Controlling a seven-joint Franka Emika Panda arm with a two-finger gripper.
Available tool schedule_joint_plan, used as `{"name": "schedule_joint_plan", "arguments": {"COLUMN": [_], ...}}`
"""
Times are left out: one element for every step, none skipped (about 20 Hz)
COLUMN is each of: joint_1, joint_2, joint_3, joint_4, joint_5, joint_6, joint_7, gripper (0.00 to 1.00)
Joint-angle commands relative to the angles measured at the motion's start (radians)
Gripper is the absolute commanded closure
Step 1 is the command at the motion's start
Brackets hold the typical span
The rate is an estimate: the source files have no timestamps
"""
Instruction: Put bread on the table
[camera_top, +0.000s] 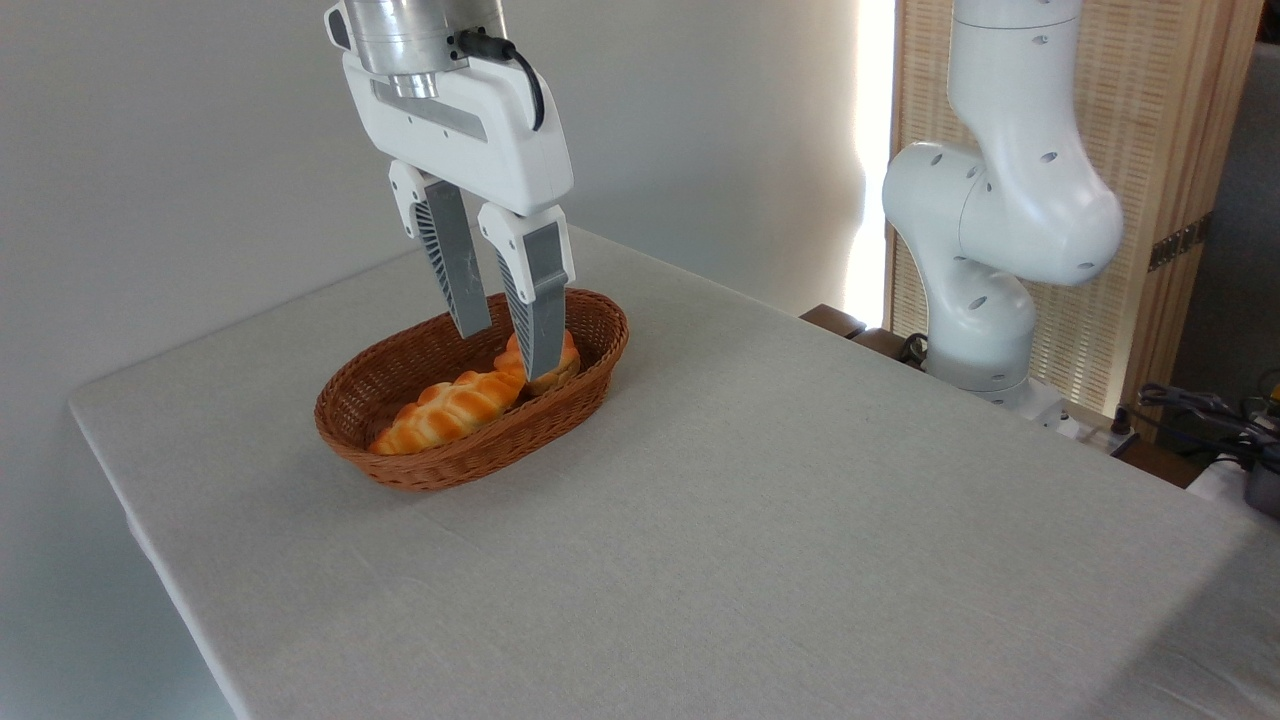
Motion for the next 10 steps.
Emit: {"name": "schedule_joint_plan", "arguments": {"joint_1": [-0.005,-0.003,-0.003,-0.003,-0.003,-0.003,-0.003,-0.003,-0.003,-0.003], "joint_2": [0.013,0.013,0.014,0.016,0.018,0.019,0.019,0.019,0.019,0.019], "joint_3": [-0.002,-0.006,-0.011,-0.013,-0.013,-0.013,-0.013,-0.013,-0.013,-0.014], "joint_4": [0.014,0.014,0.014,0.014,0.014,0.014,0.014,0.014,0.013,0.011], "joint_5": [0.004,0.005,0.004,0.004,0.004,0.002,0.002,0.002,0.002,0.002], "joint_6": [-0.011,-0.011,-0.011,-0.011,-0.011,-0.011,-0.011,-0.011,-0.011,-0.013], "joint_7": [-0.001,-0.003,-0.003,-0.001,-0.003,-0.001,-0.001,-0.001,-0.001,-0.001], "gripper": [0.0,0.0,0.0,0.0,0.0,0.0,0.0,0.0,0.0,0.0]}}
